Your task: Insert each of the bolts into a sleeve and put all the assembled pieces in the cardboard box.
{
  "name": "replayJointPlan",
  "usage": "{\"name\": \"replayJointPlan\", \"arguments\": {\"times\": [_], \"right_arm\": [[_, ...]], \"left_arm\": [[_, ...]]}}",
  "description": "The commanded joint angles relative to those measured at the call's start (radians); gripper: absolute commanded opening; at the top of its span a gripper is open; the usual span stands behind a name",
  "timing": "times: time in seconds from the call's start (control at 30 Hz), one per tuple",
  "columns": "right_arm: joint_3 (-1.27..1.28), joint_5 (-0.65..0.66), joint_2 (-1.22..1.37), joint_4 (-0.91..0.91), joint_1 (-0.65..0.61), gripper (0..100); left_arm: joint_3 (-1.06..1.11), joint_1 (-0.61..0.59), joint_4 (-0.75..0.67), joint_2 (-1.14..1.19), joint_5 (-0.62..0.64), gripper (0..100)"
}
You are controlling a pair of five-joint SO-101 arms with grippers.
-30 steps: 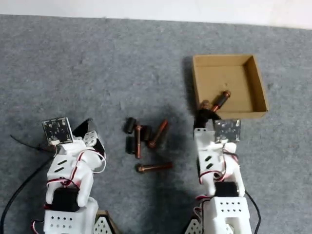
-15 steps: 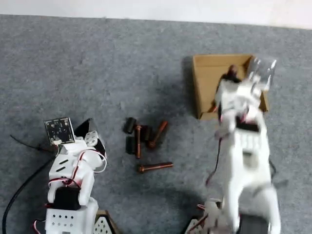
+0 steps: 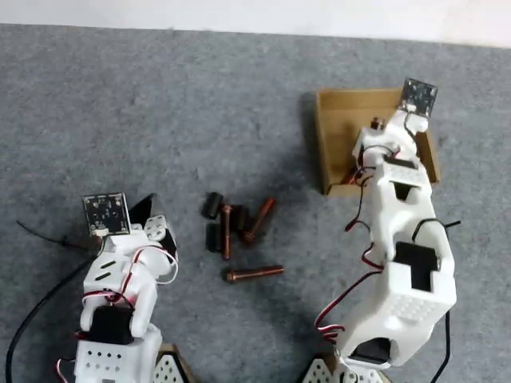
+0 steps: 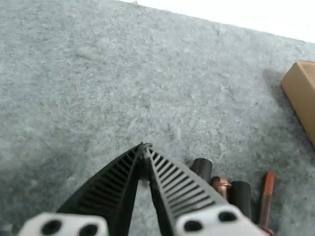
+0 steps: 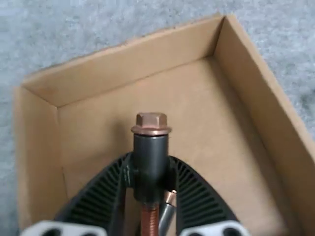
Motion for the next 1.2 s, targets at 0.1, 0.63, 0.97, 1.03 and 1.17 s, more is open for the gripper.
{"name": "replayJointPlan", "arguments": {"times": [0.1,0.63,0.97,1.03,1.17], "right_arm": [[-0.05,-0.006,-0.005,0.001,-0.039,14.6],[0.091,-0.009,-0.234,0.058,-0.097,20.3],[0.467,-0.002,-0.67,0.061,-0.332,20.3],[0.519,-0.002,-0.731,0.061,-0.375,20.3],[0.602,-0.002,-0.805,0.061,-0.466,20.3]], "left_arm": [[-0.007,0.018,-0.021,-0.018,-0.018,1],[-0.007,0.013,-0.021,-0.018,-0.018,1],[-0.007,0.012,-0.021,-0.018,-0.02,1],[-0.007,0.012,-0.021,-0.018,-0.02,1],[-0.007,0.012,-0.021,-0.018,-0.02,1]]}}
